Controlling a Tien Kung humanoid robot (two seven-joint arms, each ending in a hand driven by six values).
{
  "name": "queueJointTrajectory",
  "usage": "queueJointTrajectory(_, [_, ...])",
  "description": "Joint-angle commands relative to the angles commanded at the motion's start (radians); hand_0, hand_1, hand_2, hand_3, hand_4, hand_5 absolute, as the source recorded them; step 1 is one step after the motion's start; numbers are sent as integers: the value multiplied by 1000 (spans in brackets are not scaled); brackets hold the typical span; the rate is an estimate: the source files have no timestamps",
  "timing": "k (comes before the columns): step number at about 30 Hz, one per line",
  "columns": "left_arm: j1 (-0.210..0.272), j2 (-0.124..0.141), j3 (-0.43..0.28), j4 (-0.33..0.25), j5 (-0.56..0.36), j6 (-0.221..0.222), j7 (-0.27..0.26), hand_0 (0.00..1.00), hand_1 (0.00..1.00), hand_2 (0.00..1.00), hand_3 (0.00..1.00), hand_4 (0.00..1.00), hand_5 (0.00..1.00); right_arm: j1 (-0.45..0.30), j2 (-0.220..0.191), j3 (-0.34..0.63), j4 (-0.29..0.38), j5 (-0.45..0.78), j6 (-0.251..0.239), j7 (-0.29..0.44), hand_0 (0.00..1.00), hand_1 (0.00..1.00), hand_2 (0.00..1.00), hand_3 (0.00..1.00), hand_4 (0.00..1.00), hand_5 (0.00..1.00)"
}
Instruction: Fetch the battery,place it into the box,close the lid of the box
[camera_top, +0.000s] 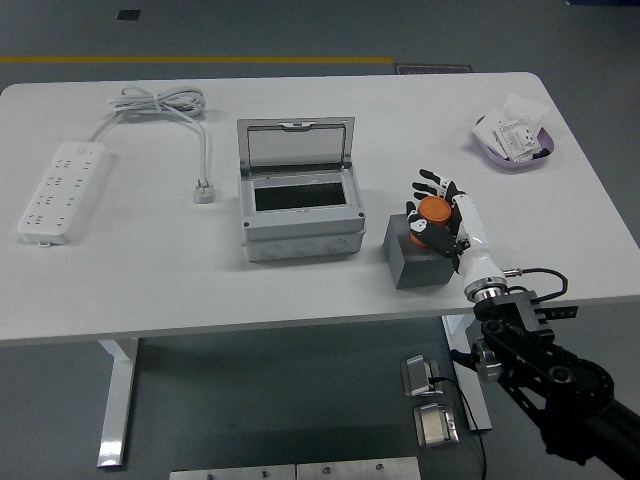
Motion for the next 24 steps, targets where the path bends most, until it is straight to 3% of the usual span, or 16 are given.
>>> queueJointTrajectory(5, [-1,0,-3,0,3,0,0,608,688,621,637,706,136,0,-1,-4,-1,1,4,-9,547,540,497,537,449,48])
queueJointTrajectory(6, [0,1,-3,0,4,1,-1,611,688,622,638,706,133,0,-1,-5,-1,1,6,-11,350,332,405,390,306,2])
queueJointTrajectory(11, [0,1,-1,0,5,1,-1,611,688,622,638,706,133,1,-1,-7,-1,1,14,-21,350,332,405,390,306,2])
queueJointTrajectory(12, [0,1,-1,0,5,1,-1,611,689,622,638,706,135,1,-1,-7,-1,2,15,-22,279,285,389,375,166,2])
queueJointTrajectory(17, [1,0,-4,0,8,1,-1,611,689,622,638,706,135,2,-1,-9,-3,9,17,-21,279,285,389,375,166,2])
queueJointTrajectory(18, [2,0,-6,0,9,1,-1,612,690,623,638,705,135,2,-1,-10,-3,10,16,-20,228,273,383,370,131,2])
queueJointTrajectory(24, [2,1,-11,0,13,2,-2,613,690,624,639,705,136,5,-2,-18,-6,20,11,-15,203,251,379,368,139,2])
